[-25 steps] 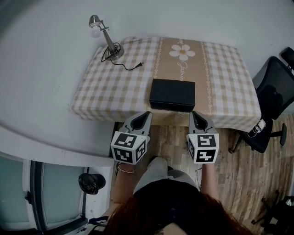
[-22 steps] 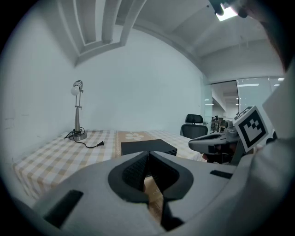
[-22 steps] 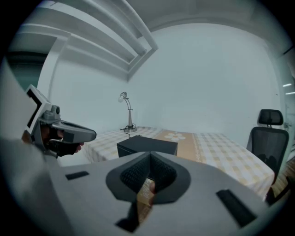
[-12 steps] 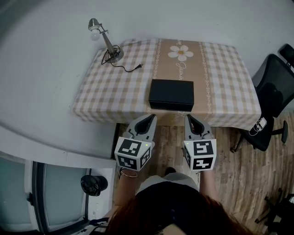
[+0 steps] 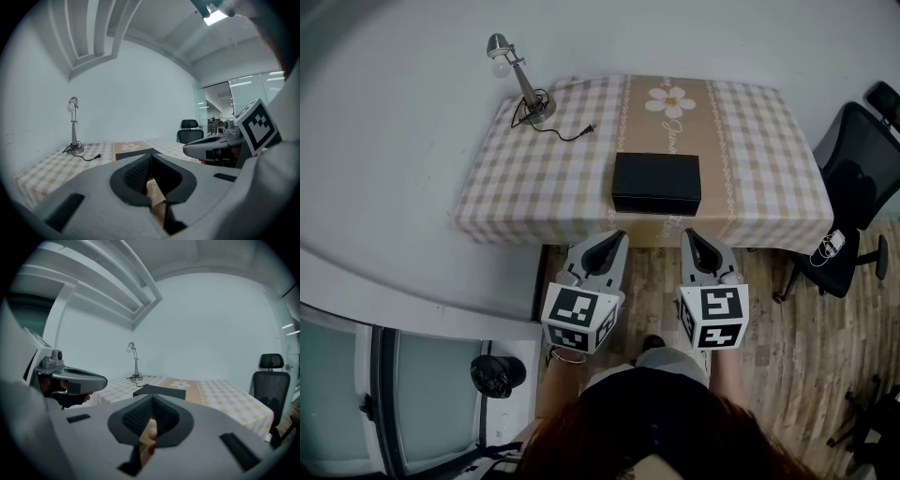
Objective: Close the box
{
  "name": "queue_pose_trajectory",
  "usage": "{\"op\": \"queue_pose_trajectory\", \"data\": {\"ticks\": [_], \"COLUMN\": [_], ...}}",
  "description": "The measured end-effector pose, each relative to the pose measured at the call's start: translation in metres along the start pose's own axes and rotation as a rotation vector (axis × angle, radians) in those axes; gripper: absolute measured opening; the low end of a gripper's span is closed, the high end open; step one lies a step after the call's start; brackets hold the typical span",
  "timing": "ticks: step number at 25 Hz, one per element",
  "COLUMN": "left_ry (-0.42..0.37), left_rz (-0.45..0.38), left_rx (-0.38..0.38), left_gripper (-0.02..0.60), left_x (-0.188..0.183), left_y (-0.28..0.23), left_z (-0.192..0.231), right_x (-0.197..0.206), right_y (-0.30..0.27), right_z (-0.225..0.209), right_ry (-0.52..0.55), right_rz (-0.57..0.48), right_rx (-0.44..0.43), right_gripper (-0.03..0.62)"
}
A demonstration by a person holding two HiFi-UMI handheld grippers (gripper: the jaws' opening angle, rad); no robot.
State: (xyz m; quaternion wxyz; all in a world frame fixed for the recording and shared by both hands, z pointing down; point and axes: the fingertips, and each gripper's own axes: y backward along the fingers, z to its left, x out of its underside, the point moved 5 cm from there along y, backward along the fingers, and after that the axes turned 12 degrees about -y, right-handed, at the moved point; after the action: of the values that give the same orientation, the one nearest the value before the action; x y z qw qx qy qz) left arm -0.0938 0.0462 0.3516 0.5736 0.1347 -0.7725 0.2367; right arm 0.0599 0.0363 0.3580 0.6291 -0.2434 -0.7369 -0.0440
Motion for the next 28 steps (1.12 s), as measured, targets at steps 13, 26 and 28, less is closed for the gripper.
{"op": "queue_pose_trajectory", "data": {"ticks": [13,26,28], "left_ry": [-0.026,-0.024,-0.021], "left_rz": [-0.046,-0.062,-0.063], "left_rx": [0.048,0.052,0.055], "left_gripper": [0.028,0.028,0.028], "left_x": [-0.013,-0.011,-0.010], "left_y": [0.036,0.066,0.070], "left_z": [-0.015,-0.024,-0.025], "right_x": [-0.005,-0.001,0.000], "right_y": [0.042,0.070,0.074], "right_z": [0.027,0.047,0.049], "right_ry": [0.015,0.033,0.034], "right_rz": [-0.040,-0.057,-0.055], "right_rx": [0.029,0.030,0.032], "right_gripper": [0.017,0.017,0.017]}}
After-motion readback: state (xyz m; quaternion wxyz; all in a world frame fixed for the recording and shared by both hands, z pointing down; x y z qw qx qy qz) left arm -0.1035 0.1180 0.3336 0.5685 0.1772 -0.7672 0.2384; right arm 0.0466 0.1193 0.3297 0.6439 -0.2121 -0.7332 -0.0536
